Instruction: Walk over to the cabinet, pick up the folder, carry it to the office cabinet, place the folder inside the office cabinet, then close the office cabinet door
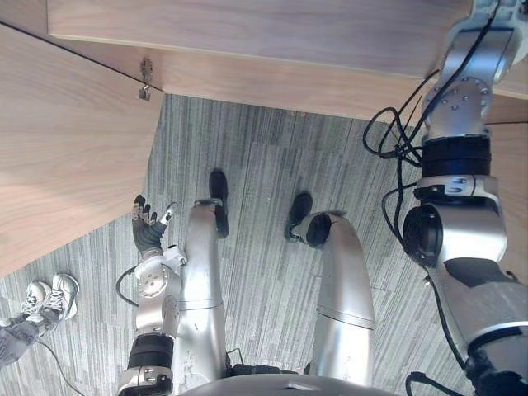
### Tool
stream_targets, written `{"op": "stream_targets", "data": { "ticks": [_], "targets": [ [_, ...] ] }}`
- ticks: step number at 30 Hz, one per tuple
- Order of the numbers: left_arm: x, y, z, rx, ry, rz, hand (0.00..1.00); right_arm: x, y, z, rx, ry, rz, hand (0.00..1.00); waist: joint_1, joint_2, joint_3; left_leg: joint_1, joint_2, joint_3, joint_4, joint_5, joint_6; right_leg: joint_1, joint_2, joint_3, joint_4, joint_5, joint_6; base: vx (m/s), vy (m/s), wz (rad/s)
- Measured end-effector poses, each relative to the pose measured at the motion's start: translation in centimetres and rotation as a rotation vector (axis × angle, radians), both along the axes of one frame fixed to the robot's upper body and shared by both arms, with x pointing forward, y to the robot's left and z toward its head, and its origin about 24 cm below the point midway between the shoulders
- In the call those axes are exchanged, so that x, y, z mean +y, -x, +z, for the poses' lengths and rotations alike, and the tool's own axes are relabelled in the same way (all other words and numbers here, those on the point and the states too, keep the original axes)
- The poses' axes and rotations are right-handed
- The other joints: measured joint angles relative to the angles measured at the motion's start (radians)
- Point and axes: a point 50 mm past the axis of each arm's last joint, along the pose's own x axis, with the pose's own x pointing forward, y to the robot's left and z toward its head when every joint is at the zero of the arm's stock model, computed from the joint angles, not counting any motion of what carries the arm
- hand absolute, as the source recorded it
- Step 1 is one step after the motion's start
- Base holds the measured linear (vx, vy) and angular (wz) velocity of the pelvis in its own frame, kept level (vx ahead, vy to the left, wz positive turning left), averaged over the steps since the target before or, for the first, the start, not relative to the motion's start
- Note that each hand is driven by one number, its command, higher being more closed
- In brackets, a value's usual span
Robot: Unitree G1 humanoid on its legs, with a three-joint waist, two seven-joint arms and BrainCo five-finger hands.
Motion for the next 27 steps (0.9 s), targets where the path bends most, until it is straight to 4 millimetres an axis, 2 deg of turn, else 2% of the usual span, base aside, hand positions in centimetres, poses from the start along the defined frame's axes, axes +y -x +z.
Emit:
{"op": "stream_targets", "data": {
  "ticks": [2, 6, 8, 11, 14, 17, 22, 25, 27],
  "targets": [
    [0.3, 0.0, 0.0, 0.003, -0.008, 0.003, 0.0, 0.1, -0.1, -1.4, 0.027, 0.072, -0.009, 0.0, -0.006, -0.019, -0.006, 0.005, 0.004, 0.0, -0.011, 0.001, 0.001, 0.005, 0.006, -0.001, -0.016, 0.006, 0.001, 0.01, 0.032, -0.06],
    [0.5, 0.1, 0.0, 0.004, -0.015, 0.008, 0.0, -0.5, 0.1, -3.0, 0.081, 0.192, -0.046, 0.0, -0.015, -0.021, -0.005, 0.022, 0.007, 0.0, -0.019, 0.0, 0.001, 0.03, 0.008, -0.004, -0.034, 0.011, 0.005, 0.01, 0.017, -0.02],
    [1.1, 0.2, 0.0, 0.008, -0.034, 0.013, 0.0, -1.0, 0.3, -3.5, 0.112, 0.281, -0.085, 0.0, -0.016, -0.031, -0.004, 0.031, 0.016, 0.01, -0.032, 0.002, 0.003, 0.036, 0.016, -0.001, -0.058, 0.024, 0.006, 0.01, 0.043, -0.16],
    [1.4, 0.7, -0.3, 0.023, -0.044, 0.015, 0.0, -1.6, 0.7, -3.3, 0.123, 0.373, -0.132, 0.0, -0.022, -0.033, -0.003, 0.033, 0.021, 0.014, -0.035, 0.001, 0.003, 0.039, 0.021, 0.001, -0.07, 0.031, 0.008, 0.02, 0.049, -0.1],
    [1.6, 1.2, -0.8, 0.043, -0.046, 0.02, 0.0, -2.2, 1.4, -2.6, 0.153, 0.537, -0.231, 0.0, -0.03, -0.04, 0.001, 0.044, 0.023, 0.024, -0.05, 0.004, 0.008, 0.047, 0.022, 0.007, -0.088, 0.042, 0.012, 0.02, 0.042, -0.04],
    [1.9, 1.6, -1.1, 0.054, -0.054, 0.015, 0.0, -2.3, 2.1, -2.2, 0.166, 0.727, -0.323, 0.0, -0.039, -0.043, 0.002, 0.059, 0.027, 0.028, -0.059, 0.004, 0.008, 0.064, 0.024, 0.006, -0.105, 0.046, 0.013, 0.03, 0.037, -0.05],
    [3.2, 2.0, -1.1, 0.063, -0.09, 0.037, 0.0, -2.8, 3.4, -0.6, 0.219, 1.056, -0.574, 0.0, -0.042, -0.054, 0.007, 0.066, 0.029, 0.034, -0.076, 0.007, 0.011, 0.068, 0.026, 0.007, -0.125, 0.054, 0.014, 0.02, 0.033, -0.02],
    [3.2, 2.3, -1.3, 0.075, -0.108, 0.032, 0.0, -3.0, 3.4, -0.5, 0.281, 1.221, -0.672, 0.0, -0.042, -0.055, 0.008, 0.068, 0.03, 0.036, -0.083, 0.009, 0.014, 0.072, 0.026, 0.006, -0.135, 0.057, 0.014, 0.01, 0.011, 0.0],
    [3.3, 2.4, -1.4, 0.079, -0.107, 0.033, 0.0, -2.9, 3.3, -0.7, 0.299, 1.263, -0.694, 0.0, -0.042, -0.055, 0.008, 0.072, 0.03, 0.037, -0.085, 0.009, 0.014, 0.078, 0.026, 0.005, -0.139, 0.057, 0.014, 0.02, 0.014, 0.0]
  ]
}}
